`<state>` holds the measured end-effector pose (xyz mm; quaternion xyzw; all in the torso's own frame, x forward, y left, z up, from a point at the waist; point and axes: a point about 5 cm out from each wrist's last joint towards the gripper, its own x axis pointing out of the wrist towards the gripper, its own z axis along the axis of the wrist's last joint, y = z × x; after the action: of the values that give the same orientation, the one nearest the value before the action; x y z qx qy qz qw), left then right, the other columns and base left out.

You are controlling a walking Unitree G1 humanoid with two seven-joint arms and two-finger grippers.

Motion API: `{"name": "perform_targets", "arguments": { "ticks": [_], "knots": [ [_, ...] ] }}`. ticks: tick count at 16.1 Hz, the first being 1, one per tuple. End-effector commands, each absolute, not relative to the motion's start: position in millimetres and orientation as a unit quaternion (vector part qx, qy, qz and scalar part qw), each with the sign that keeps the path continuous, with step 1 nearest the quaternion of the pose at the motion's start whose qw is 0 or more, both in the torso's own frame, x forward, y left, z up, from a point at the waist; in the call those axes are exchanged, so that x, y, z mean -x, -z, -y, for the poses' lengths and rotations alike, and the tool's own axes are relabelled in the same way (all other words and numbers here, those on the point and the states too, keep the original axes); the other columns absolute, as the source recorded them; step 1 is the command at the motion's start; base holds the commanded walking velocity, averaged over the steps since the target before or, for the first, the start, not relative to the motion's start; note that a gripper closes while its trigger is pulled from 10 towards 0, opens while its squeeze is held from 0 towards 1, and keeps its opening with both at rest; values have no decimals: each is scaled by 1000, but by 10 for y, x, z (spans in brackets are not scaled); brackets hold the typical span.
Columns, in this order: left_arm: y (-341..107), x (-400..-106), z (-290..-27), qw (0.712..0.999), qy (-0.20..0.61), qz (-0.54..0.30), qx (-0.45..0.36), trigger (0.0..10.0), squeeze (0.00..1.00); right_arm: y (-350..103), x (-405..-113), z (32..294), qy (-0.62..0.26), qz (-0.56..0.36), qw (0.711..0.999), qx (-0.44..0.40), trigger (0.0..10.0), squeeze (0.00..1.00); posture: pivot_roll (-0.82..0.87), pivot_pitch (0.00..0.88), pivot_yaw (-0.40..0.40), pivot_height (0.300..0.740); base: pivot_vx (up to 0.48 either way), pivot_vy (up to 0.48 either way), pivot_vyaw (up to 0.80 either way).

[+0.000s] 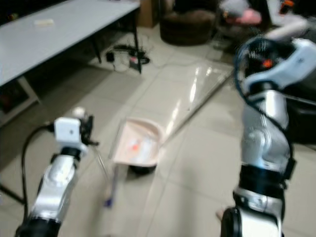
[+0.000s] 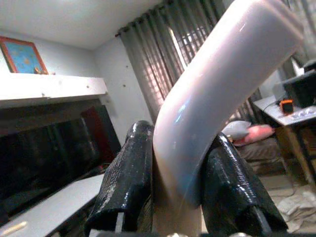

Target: Sweep floor

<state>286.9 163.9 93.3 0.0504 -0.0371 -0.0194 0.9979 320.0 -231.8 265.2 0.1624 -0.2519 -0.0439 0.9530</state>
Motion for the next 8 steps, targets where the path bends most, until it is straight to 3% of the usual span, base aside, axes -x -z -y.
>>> {"name": "perform_targets", "arguments": {
  "ticks": [1,8],
  "knots": [
    [-1027,-2895,-1717,996,8,58,-61,10000,0,-2769,-3196,2217,23,280,944,-174,10000,0,-3,15,32,740,356,0,0],
    [-1039,-2899,-1727,996,6,60,-62,10000,0,-2728,-3199,2215,25,277,945,-170,10000,0,-2,16,35,740,363,0,0]
  ]
}}
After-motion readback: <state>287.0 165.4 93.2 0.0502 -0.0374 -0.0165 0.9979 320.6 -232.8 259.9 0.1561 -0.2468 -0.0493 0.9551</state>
